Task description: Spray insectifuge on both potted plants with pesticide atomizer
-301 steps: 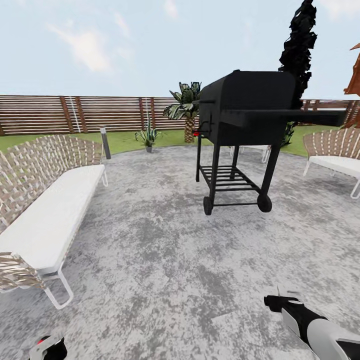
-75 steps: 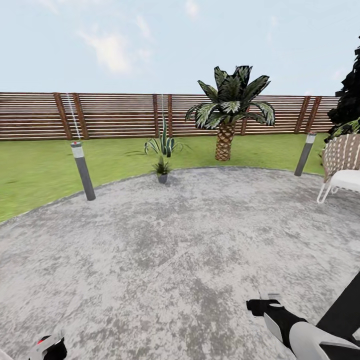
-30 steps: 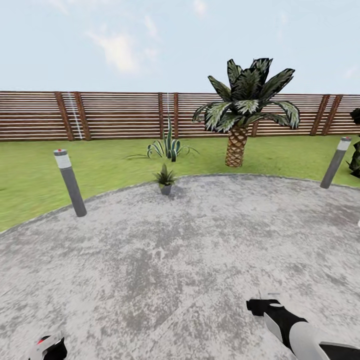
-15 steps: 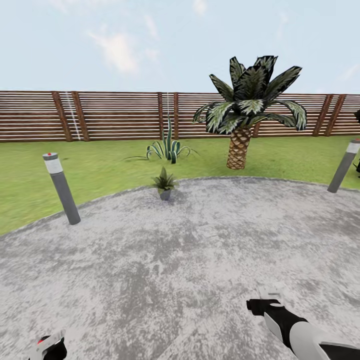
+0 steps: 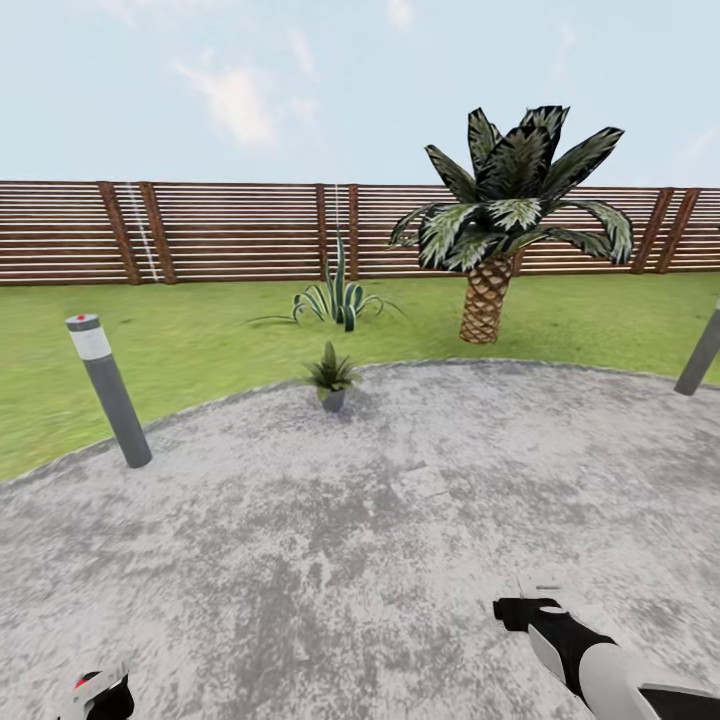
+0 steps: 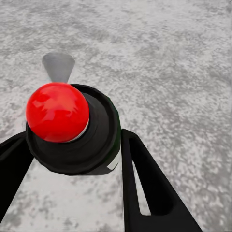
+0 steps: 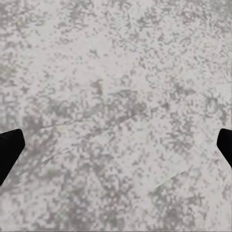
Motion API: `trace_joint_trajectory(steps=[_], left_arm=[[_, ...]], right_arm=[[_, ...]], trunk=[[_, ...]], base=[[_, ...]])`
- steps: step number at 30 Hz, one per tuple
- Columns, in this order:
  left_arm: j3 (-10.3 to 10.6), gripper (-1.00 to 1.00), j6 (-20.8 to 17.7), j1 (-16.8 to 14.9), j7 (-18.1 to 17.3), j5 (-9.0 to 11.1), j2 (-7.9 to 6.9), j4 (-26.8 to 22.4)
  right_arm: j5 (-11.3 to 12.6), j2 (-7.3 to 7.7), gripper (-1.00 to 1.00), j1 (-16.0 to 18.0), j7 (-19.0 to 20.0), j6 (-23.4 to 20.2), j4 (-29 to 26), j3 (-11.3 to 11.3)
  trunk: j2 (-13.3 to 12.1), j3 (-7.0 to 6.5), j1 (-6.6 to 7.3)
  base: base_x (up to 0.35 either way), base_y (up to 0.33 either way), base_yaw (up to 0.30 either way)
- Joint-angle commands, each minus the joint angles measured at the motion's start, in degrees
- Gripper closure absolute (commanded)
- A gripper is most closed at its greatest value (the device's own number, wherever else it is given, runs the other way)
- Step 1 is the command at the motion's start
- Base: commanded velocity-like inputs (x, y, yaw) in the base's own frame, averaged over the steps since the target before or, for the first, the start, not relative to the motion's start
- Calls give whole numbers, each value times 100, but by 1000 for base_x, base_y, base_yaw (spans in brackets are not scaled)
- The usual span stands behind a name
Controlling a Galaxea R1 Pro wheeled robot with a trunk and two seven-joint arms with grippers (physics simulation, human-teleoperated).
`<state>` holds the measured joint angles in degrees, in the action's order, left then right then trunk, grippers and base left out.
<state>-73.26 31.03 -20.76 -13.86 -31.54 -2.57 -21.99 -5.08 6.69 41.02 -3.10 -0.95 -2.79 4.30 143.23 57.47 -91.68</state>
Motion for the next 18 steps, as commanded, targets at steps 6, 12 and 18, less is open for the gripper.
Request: trace_joint_trajectory(steps=[6, 12, 18], left_arm=[[-48, 100, 18, -7, -46, -19, 0, 2], [-48, 100, 18, -7, -46, -19, 2, 2], [-48, 100, 18, -7, -46, -19, 0, 2]], right_arm=[[-52, -1, -100, 2, -14, -10, -2, 44], [-46, -1, -100, 2, -18, -10, -2, 44], [-46, -4, -100, 2, -5, -10, 1, 44]], trunk=[[2, -14, -2], [2, -50, -2], [2, -57, -2]], base=[[338, 107, -79], [338, 85, -166], [332, -57, -30]])
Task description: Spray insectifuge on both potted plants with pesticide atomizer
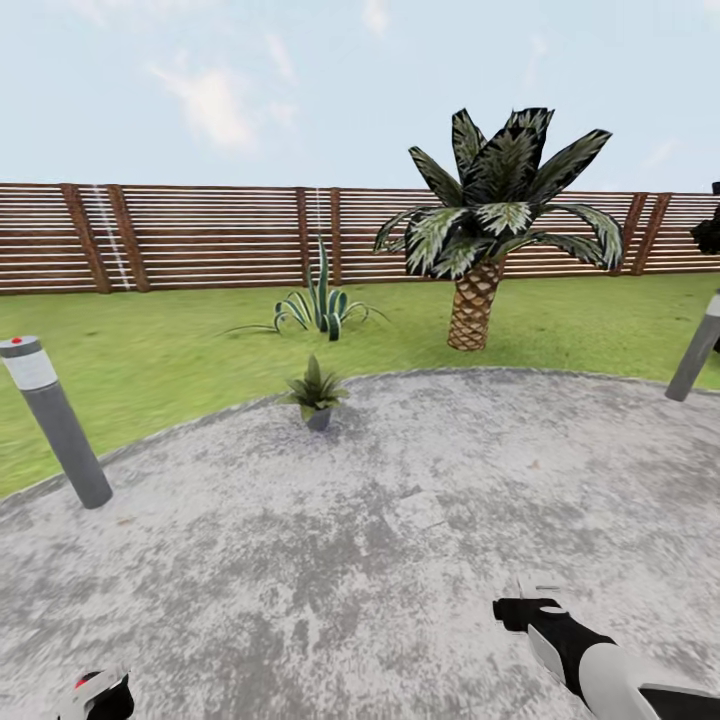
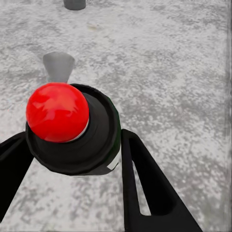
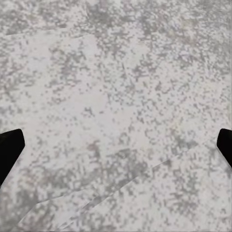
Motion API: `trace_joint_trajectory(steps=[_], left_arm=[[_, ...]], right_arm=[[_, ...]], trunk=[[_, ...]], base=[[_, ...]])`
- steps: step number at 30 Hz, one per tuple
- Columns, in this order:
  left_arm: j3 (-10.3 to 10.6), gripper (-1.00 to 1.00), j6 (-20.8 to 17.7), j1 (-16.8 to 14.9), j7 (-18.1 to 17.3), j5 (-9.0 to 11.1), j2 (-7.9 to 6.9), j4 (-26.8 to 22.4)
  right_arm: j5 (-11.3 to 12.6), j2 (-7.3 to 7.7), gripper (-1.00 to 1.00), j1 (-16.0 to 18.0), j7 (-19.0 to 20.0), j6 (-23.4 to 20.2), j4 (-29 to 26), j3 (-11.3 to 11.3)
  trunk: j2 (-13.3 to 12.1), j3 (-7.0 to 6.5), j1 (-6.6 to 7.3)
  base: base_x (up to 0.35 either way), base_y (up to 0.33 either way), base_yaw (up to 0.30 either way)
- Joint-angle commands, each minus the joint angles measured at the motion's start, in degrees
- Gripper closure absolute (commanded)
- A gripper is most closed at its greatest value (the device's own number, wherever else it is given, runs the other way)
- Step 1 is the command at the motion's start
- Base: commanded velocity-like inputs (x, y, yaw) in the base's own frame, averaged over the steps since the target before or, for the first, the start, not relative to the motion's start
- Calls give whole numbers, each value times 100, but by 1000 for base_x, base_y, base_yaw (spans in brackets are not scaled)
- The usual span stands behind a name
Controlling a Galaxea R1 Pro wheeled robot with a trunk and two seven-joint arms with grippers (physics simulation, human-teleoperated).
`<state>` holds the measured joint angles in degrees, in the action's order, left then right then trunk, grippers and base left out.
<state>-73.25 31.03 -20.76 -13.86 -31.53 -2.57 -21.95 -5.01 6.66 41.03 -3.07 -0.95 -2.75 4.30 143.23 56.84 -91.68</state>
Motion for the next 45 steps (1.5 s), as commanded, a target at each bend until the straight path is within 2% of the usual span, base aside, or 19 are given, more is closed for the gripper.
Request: trace_joint_trajectory(steps=[1, 21, 45], left_arm=[[-49, 100, 17, -7, -47, -20, 1, -2], [-49, 100, 17, -7, -47, -20, 2, -2], [-49, 100, 17, -7, -47, -20, 2, -2]], right_arm=[[-53, -3, -100, 2, -12, -10, -3, 41], [-52, 2, -100, 2, -10, -9, -6, 50], [-46, 8, -100, 2, -11, -10, -6, 59]], trunk=[[2, 5, -2], [2, 5, -2], [2, 5, -2]], base=[[311, -155, -3], [293, -189, 8], [275, -210, 219]])
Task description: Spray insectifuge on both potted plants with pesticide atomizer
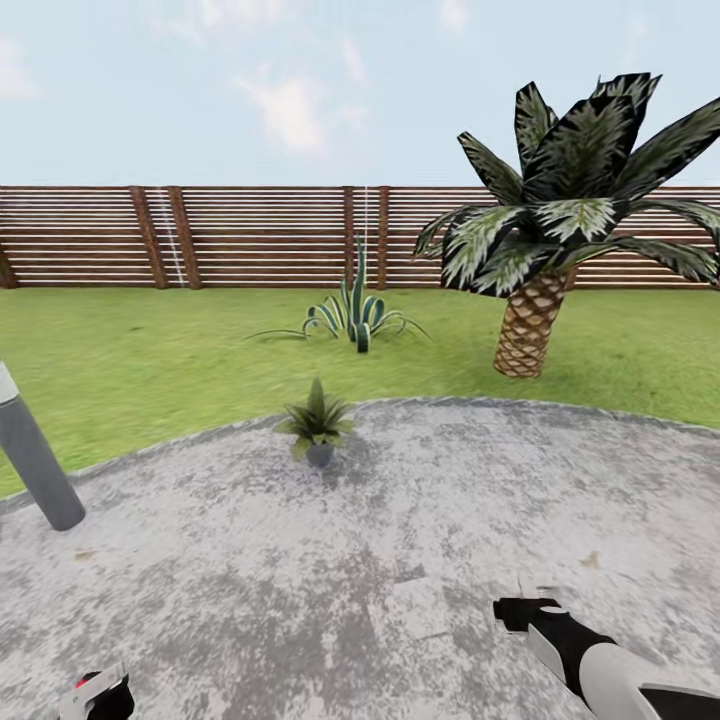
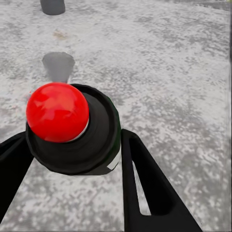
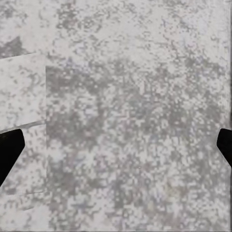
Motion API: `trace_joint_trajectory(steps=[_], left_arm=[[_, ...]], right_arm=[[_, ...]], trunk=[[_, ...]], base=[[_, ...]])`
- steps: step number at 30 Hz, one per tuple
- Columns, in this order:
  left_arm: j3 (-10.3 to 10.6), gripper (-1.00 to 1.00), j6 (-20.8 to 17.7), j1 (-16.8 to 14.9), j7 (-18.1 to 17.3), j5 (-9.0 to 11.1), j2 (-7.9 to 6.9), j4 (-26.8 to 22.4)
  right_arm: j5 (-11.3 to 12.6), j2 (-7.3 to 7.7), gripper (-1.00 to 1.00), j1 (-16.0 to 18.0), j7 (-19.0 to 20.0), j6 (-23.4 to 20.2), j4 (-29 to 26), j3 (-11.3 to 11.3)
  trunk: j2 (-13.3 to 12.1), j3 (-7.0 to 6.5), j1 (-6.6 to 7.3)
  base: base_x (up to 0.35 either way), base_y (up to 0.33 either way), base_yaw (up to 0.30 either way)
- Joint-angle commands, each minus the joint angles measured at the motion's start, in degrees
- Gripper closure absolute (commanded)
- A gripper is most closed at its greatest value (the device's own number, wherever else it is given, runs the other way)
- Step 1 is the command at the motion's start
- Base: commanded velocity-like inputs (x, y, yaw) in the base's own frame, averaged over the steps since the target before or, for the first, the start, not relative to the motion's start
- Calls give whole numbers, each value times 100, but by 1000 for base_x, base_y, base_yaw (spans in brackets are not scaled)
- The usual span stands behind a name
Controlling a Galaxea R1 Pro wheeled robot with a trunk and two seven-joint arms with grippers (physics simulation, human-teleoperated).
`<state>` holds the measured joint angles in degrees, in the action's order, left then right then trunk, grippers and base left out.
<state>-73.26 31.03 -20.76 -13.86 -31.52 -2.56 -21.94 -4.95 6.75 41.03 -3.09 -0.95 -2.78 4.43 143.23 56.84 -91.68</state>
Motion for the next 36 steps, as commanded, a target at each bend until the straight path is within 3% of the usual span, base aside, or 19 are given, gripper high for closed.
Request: trace_joint_trajectory(steps=[1, 13, 36], left_arm=[[-48, 100, 17, -7, -47, -20, 1, -3], [-48, 100, 17, -7, -47, -20, 1, -3], [-48, 100, 17, -7, -47, -20, 1, -3]], right_arm=[[-51, 0, -100, 1, -11, -10, -4, 47], [-52, -2, -100, 1, -16, -10, -4, 49], [-55, -6, -100, 1, -16, -10, -4, 49]], trunk=[[2, 5, -2], [2, 5, -2], [2, 5, -2]], base=[[273, -210, 17], [270, -213, 21], [198, -263, 246]])
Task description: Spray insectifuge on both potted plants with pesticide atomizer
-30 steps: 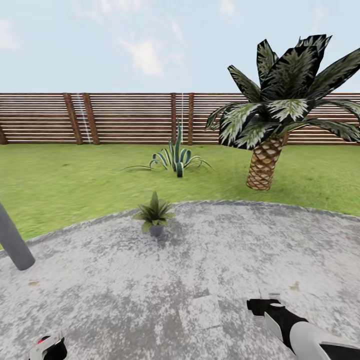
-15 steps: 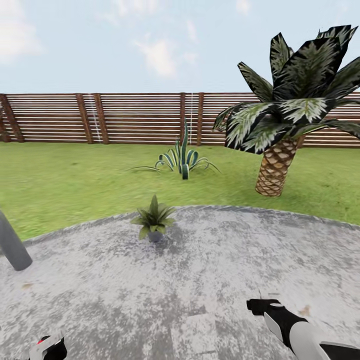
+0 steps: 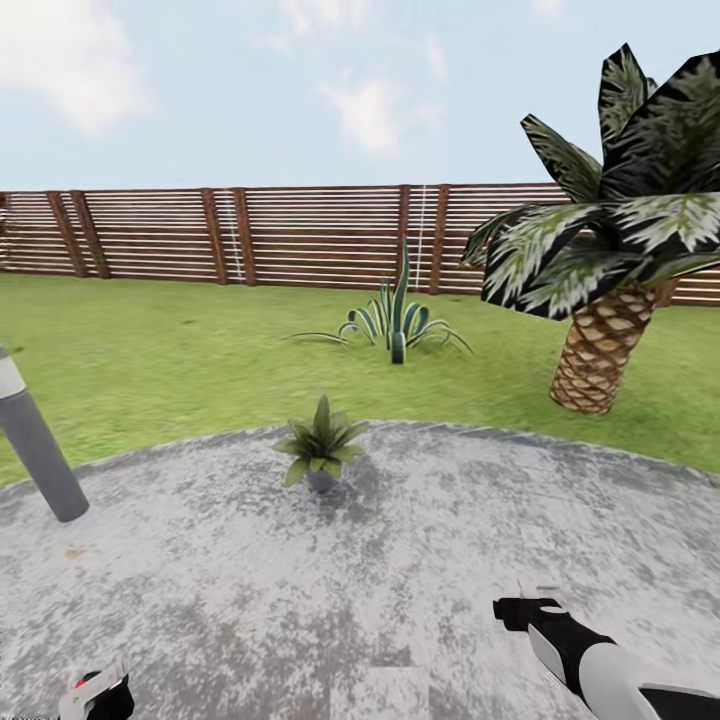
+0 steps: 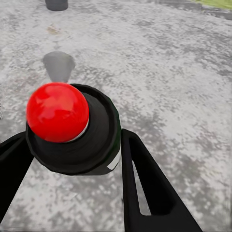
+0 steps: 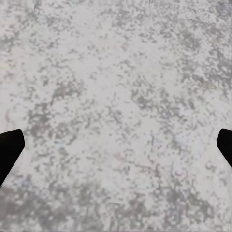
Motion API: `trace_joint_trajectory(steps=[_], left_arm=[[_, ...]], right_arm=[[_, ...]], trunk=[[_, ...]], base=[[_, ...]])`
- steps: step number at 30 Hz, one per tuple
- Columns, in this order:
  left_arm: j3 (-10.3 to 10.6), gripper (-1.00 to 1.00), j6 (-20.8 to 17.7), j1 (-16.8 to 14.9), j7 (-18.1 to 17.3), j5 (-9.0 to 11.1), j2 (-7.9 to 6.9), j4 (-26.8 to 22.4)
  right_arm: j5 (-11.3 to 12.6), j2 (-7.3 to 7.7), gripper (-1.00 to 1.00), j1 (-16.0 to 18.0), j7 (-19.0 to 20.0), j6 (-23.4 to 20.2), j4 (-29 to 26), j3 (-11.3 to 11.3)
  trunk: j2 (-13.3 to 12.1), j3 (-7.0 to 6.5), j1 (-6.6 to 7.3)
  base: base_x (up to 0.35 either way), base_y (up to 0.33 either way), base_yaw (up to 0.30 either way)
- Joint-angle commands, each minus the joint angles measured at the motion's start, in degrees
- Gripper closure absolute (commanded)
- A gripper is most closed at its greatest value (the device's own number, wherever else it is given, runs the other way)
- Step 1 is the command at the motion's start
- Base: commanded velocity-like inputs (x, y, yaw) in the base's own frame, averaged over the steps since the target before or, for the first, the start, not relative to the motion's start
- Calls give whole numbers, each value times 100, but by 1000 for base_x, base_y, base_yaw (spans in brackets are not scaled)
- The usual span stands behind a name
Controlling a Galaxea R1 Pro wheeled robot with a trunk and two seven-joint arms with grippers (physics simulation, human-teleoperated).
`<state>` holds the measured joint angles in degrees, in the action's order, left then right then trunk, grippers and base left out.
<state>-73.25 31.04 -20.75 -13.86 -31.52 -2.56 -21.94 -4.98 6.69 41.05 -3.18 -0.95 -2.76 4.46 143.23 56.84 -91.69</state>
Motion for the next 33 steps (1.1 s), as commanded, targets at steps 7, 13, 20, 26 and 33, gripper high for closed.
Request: trace_joint_trajectory(steps=[7, 13, 20, 26, 33], left_arm=[[-49, 100, 16, -8, -47, -21, 2, -1], [-49, 100, 16, -8, -47, -21, 2, -3], [-49, 100, 16, -8, -47, -21, 2, -3], [-49, 100, 16, -8, -47, -21, 2, -2], [-49, 100, 16, -8, -47, -21, 2, -3]], right_arm=[[-50, -1, -100, 0, -7, -10, -5, 46], [-49, 3, -100, 0, -7, -10, 3, 46], [-47, 7, -100, 0, -12, -10, 4, 46], [-50, 7, -100, 0, -13, -10, 4, 46], [-49, -1, -100, 0, -20, -10, -5, 46]], trunk=[[2, 5, -1], [2, 14, -1], [2, 23, -1], [2, 34, -1], [2, 35, -1]], base=[[185, -271, 255], [181, -275, 165], [180, -275, 16], [180, -275, 0], [179, -277, 1]])
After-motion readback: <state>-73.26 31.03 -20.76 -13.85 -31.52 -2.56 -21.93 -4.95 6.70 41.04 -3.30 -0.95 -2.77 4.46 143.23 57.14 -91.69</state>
